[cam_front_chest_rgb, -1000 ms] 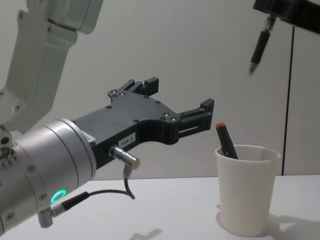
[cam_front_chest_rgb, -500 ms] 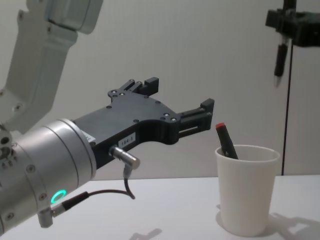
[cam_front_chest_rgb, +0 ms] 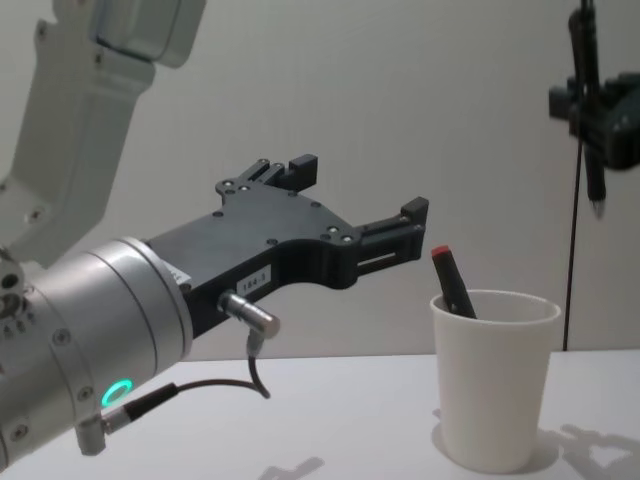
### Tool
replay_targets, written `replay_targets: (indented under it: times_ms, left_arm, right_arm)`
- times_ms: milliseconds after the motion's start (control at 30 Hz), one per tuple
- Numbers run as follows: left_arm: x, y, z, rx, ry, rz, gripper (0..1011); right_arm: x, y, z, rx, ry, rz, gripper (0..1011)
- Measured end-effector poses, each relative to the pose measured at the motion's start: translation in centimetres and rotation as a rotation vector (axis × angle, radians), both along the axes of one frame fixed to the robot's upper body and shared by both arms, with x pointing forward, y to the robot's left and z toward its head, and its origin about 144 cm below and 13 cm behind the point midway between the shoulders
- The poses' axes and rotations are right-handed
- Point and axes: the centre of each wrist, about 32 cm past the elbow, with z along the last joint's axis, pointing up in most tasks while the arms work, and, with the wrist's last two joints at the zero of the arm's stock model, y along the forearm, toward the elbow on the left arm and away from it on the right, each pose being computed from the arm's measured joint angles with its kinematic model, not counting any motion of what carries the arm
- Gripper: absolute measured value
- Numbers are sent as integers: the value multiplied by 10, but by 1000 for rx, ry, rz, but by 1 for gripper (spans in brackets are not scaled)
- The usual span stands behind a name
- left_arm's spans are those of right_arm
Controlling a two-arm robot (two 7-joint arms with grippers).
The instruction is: Place the pen into the pen holder.
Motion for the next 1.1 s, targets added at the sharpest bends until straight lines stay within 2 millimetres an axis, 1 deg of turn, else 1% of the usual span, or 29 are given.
replay_targets:
  times_ms: [267,467,1100]
  left_arm:
    - [0,0,0,0,0,0,1001]
    - [0,0,0,0,0,0,1001]
    - [0,0,0,0,0,0,1001]
  right_arm:
    - [-1,3,-12,-120,-12,-40,131]
    - [0,8,-18,-162,-17,-45,131]
    - [1,20,-27,-189,-31,-44,131]
